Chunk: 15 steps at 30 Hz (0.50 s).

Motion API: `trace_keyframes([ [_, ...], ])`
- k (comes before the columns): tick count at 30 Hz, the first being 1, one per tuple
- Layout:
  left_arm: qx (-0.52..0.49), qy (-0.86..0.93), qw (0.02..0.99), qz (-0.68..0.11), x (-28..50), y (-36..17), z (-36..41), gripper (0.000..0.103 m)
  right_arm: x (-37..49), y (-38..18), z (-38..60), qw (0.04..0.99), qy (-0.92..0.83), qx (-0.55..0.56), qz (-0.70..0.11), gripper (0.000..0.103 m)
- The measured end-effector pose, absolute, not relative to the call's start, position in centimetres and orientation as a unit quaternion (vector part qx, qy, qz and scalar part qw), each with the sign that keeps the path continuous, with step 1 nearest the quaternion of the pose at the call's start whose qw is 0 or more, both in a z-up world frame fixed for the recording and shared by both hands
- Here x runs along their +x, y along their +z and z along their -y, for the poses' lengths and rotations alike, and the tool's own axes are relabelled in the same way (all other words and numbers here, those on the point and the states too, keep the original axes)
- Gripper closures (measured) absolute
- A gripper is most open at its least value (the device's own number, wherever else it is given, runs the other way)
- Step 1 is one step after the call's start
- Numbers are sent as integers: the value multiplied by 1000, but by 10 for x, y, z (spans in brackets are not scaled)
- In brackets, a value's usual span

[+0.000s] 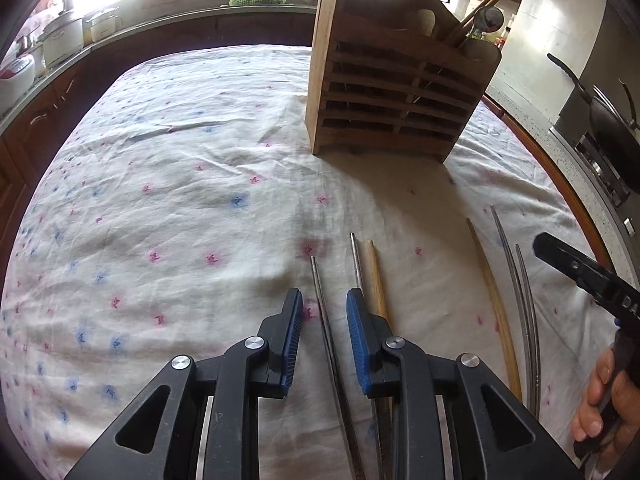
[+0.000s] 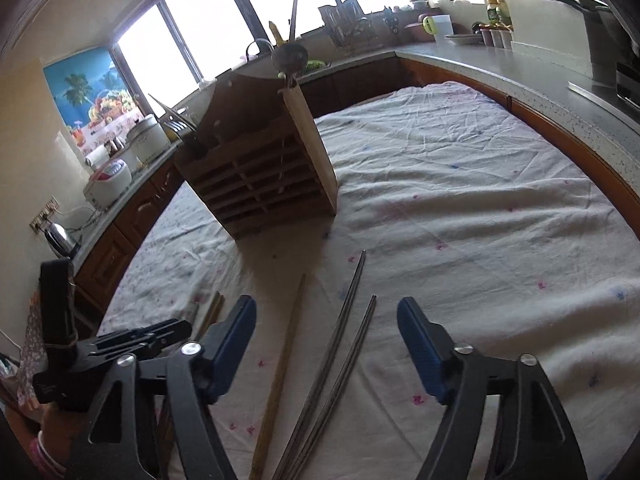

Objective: Organize utensils
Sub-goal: 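Close the left tool on a steel chopstick while the right tool grasps another steel chopstick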

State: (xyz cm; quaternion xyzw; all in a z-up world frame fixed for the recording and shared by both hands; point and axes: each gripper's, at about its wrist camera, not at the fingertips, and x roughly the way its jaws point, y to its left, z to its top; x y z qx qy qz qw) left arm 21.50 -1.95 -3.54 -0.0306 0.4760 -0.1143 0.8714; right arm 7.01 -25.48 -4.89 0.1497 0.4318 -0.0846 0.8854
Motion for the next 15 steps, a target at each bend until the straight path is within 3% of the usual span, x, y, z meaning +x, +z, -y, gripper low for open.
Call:
trace_keyframes([
  [5,-25,-117,874,-472,220,-38,24,82,104,-76,262,865,-103,126,-474,63],
  [9,-17,-112,878,-465,222,-41,23,97,122,-83,256,864,-117,85,-482,69],
  [13,-27,-119,878,-464,223,-42,19,98,131,-86,252,861,-125,57,-489,95],
  [15,-39,-124,876,-465,223,-41,16,100,130,-86,253,862,-117,66,-488,96],
])
